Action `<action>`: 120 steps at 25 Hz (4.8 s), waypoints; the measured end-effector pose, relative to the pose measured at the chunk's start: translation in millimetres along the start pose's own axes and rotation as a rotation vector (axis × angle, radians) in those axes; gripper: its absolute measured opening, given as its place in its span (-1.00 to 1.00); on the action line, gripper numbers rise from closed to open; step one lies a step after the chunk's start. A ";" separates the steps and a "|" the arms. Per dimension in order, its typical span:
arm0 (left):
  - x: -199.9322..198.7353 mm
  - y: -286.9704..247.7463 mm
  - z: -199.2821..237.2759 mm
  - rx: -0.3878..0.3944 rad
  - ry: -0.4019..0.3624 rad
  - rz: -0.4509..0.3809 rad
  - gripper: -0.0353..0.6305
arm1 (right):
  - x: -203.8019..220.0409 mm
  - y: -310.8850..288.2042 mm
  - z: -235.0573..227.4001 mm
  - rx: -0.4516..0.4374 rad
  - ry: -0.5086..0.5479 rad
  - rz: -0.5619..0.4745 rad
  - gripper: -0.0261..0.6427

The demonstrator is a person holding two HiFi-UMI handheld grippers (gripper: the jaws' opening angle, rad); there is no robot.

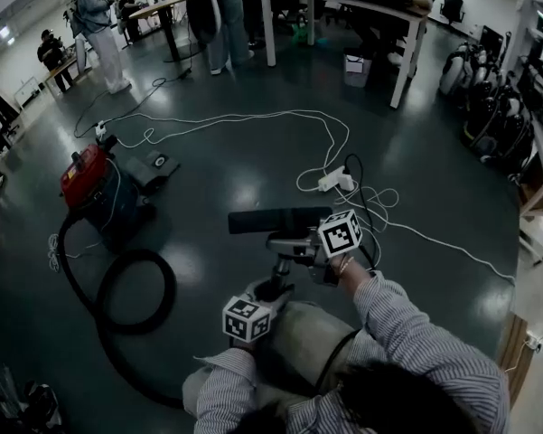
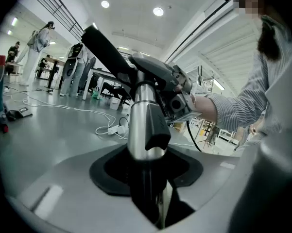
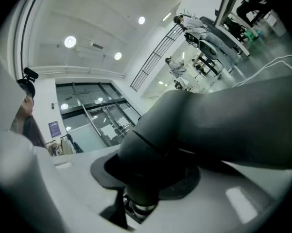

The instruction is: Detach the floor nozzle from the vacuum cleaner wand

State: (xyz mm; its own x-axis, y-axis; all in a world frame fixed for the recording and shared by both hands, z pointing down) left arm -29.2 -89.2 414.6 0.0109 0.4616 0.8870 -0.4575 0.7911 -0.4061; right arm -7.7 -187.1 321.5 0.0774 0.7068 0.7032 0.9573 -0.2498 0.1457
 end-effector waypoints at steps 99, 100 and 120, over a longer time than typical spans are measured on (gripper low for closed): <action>45.3 -22.5 -35.0 0.013 -0.069 0.236 -0.50 | 37.9 41.4 12.7 0.023 0.133 -0.332 -0.49; 44.9 -22.4 -34.8 0.013 -0.070 0.235 -0.50 | 37.3 40.9 13.1 0.023 0.134 -0.328 -0.49; 44.6 -22.8 -36.2 0.011 -0.069 0.231 -0.49 | 36.6 39.7 13.8 0.038 0.124 -0.297 -0.49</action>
State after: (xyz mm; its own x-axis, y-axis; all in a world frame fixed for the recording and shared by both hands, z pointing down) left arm 14.0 -72.2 455.4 -0.1562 0.6010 0.7838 -0.4501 0.6631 -0.5982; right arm 37.0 -162.0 343.5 -0.2387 0.6586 0.7137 0.9430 -0.0185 0.3324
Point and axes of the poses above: the fingertips, and each gripper's own axes: y backward along the fingers, z to its left, x out of its underside, the point moved 4 cm from there along y, backward along the fingers, and after that the axes turned 15 degrees about -x, right-handed, at the moved point
